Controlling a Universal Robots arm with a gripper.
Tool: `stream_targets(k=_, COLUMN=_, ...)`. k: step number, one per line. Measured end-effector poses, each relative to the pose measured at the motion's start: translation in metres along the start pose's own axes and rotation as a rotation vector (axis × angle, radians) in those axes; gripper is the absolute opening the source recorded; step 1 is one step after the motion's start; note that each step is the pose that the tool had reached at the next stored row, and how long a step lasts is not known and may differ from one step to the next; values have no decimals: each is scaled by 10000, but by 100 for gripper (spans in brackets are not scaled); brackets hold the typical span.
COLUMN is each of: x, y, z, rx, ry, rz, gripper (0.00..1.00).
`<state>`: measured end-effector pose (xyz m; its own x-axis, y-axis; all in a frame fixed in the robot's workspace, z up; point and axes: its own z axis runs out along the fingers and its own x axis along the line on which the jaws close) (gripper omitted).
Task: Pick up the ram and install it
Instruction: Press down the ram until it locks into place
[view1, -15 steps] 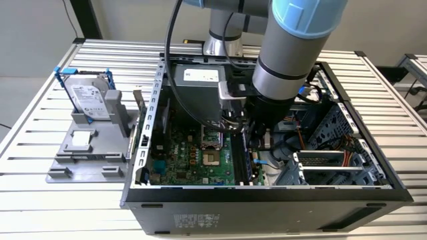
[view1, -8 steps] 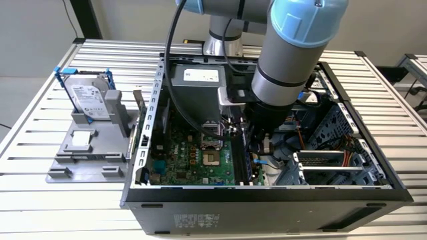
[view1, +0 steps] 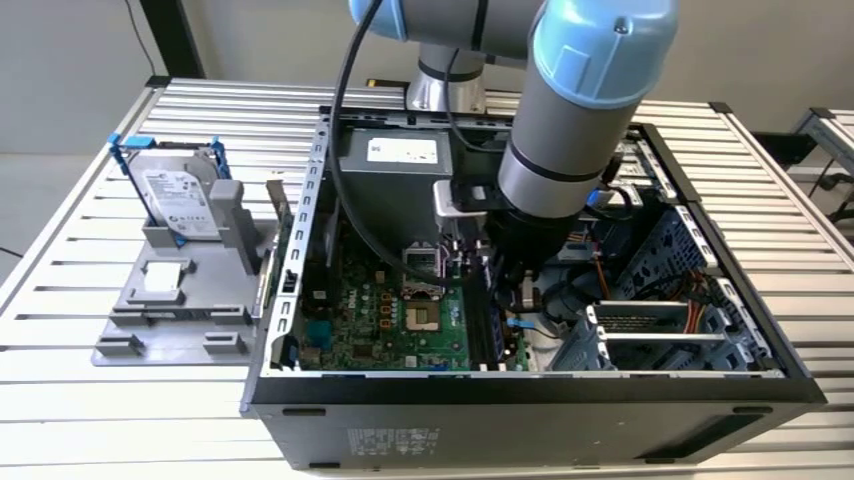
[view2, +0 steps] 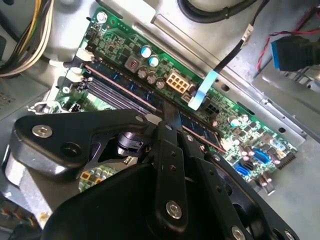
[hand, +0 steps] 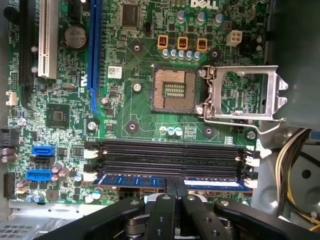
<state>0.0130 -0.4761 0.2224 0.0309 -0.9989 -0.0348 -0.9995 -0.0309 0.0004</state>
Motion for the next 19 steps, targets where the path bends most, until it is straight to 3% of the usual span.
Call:
stream_targets(k=4, x=2, y=1, z=58, rx=-2, ry=8, rz=11, gripper=0)
stream_targets(k=5, x=0, y=0, z=46, rx=-4, ry=17, rz=13, gripper=0)
stream_targets(k=7, x=-7, y=-1, z=-11, rx=12, ry=-41, rz=13, gripper=0)
stream_targets(k=9, x=-7, y=1, z=-113, rx=4, ry=-17, rz=14, gripper=0)
stream_targets(k=19, x=-22, y=0, z=-569, rx=4, ry=-14, rz=12, gripper=0)
